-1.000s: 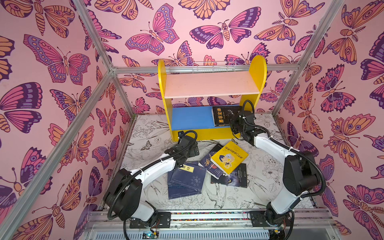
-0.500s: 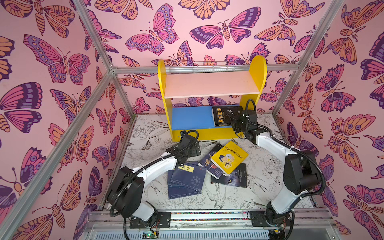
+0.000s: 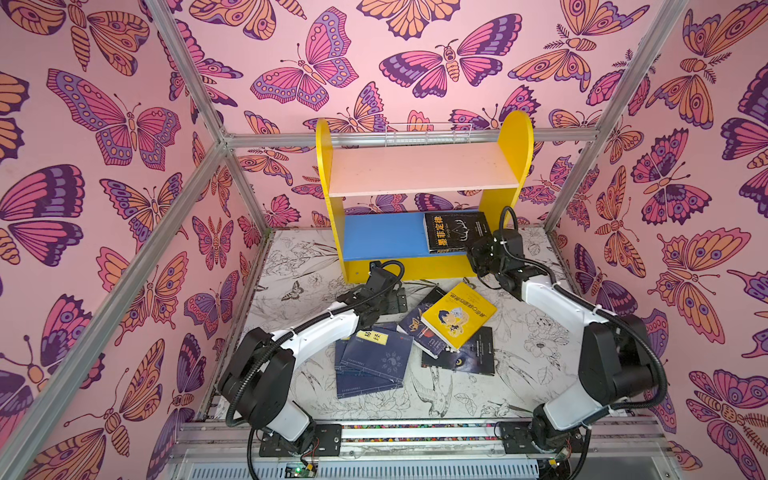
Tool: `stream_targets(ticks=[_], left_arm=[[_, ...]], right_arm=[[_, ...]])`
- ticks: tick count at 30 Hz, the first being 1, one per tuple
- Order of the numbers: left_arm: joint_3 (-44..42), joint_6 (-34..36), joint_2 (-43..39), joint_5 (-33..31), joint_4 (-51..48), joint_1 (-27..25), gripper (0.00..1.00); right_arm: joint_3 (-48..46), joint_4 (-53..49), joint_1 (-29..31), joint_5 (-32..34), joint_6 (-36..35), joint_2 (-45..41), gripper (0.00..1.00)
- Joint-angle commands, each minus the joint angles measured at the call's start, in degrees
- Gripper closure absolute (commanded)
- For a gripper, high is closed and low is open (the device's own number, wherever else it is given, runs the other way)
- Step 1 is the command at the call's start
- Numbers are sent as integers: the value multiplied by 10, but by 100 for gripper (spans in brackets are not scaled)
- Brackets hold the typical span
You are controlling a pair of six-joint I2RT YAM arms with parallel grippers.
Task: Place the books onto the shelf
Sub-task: 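Withdraw the right gripper from the shelf toward the yellow book, then grasp the yellow book with the right gripper while the left gripper hovers nearby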
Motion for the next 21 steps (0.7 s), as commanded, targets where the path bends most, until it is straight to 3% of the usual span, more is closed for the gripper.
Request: stream_targets(ticks=[1,4,8,15,21], left_arm=[[23,45,20,51,29,-11,1],[50,77,50,109,48,-19,1],[103,123,108,166,50,-39,1],[171,134,195,234,50,-46,6],[182,126,240,249,48,-47,18]], right_arm=[[-67,-59,-2,15,-1,-76,54],[-141,-142,-2,56,34,-147,51],[-221,-182,-2,89,58,-218,50],[-289,-147,-3,3,76,-209,51],[-319,-110,-3,-10,88,-195,55]])
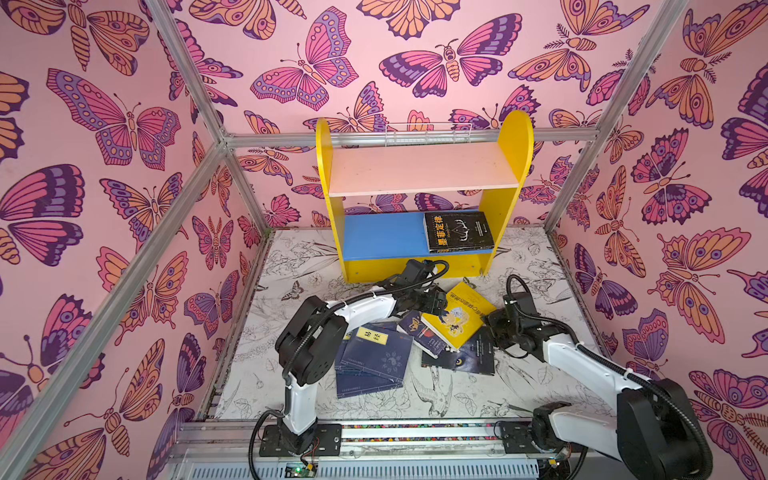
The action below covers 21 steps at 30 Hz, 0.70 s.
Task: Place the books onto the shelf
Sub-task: 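Grasp the yellow book with the right gripper while the left gripper hovers nearby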
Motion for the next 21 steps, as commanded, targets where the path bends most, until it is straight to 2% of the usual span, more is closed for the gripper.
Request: stream_targets(ticks=[1,5,11,17,21], left_arm=[[8,5,23,26,-5,1,22],[10,9,34,23,-15,1,34],[20,5,53,31,-35,1,45],[30,4,63,33,-47,-1,46],[33,5,69,36,-48,0,46]], right_arm=[[-12,32,-2,-9,18,4,56],[-22,62,-2,-14,16,18,57],[-29,168,-3,-50,5,61,60],[-15,229,-3,-81,-25,63,81],[-2,231,-3,-87,-52,45,90]])
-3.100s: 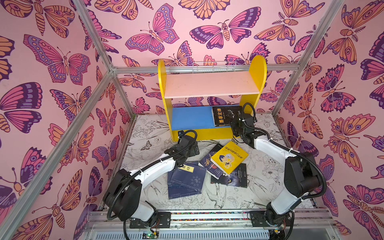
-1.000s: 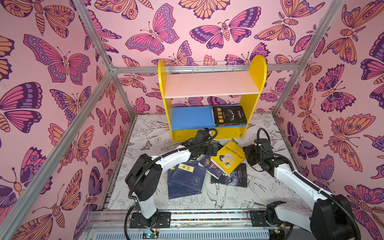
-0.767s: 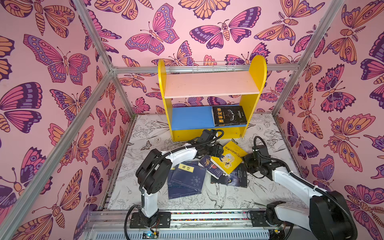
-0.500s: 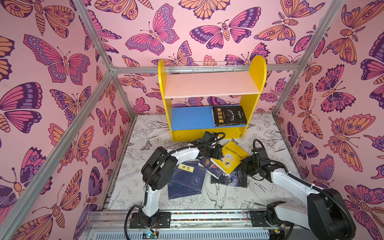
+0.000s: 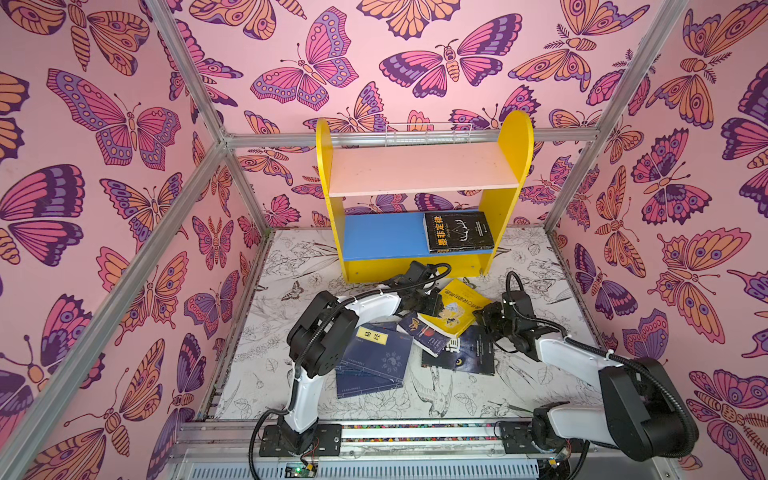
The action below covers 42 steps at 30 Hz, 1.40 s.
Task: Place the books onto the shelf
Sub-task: 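Grasp the yellow book with the right gripper while the left gripper hovers nearby, then lift the yellow cartoon book with the right gripper onto the blue shelf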
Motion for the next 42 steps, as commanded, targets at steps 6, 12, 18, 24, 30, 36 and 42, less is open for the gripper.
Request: stream_targets(ticks=[6,12,18,24,30,36,42], left_arm=[[14,10,32,28,-31,-9,46],[15,14,29,22,-31,-12,46],[7,13,18,6,-30,-12,42],[-27,0,-52,-66,-11,-4,27],[-88,-45,-177,-155,12,24,17],[-184,-187,-272,-263,3,70,14],[-219,-199,-294,-271,5,72,14]], right_arm=[[35,53,2,-48,-47,-15,92],[51,72,2,-76,-58,5,100],[71,56,2,-89,-94,-11,100],[130,-17,1,-127,-185,-56,100],[171,-7,1,-154,-213,-92,100],[227,56,0,-187,-191,-75,100],[254,231,1,-113,-102,-1,100]])
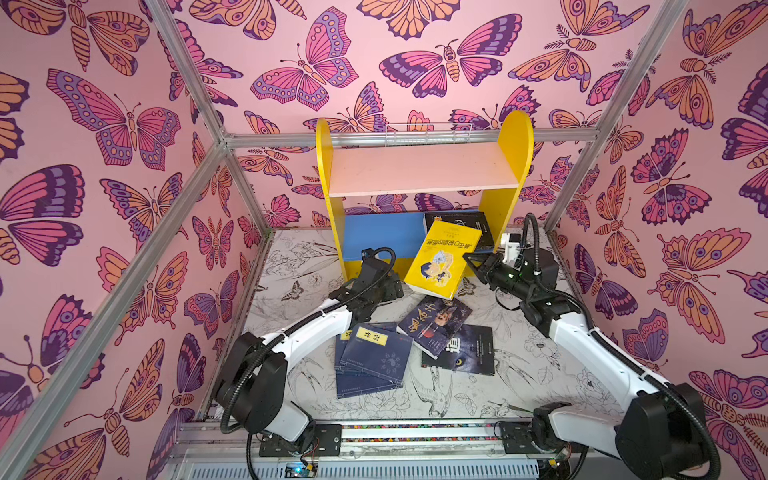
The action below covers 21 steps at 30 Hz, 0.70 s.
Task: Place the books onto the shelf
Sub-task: 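Lift the yellow cartoon book with the right gripper onto the blue shelf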
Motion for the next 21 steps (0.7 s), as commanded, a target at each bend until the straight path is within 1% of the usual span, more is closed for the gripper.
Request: stream_targets(ticks=[1,5,8,12,16,18,21], left_arm=[[-17,-33,-2,-17,-10,-3,14],[-13,-32,-1,-10,-11,-3,14],[-13,-27,-5,-12,-11,-3,14],[-17,-23,-7,-9,-13,-3,14],[-19,-21,-4,3,-14,-4,14],[-21,-22,-2,11,-16,-4,14],[-23,-22,-2,14,-16,-4,14]], right_arm=[[42,174,3,52,66,46,100],[69,205,11,153,103,105,100],[71,236,19,237,105,136,100],[68,295,33,344,90,174,100],[68,323,42,412,103,213,100],[70,316,49,444,111,221,100],[67,323,71,515,100,232,100]])
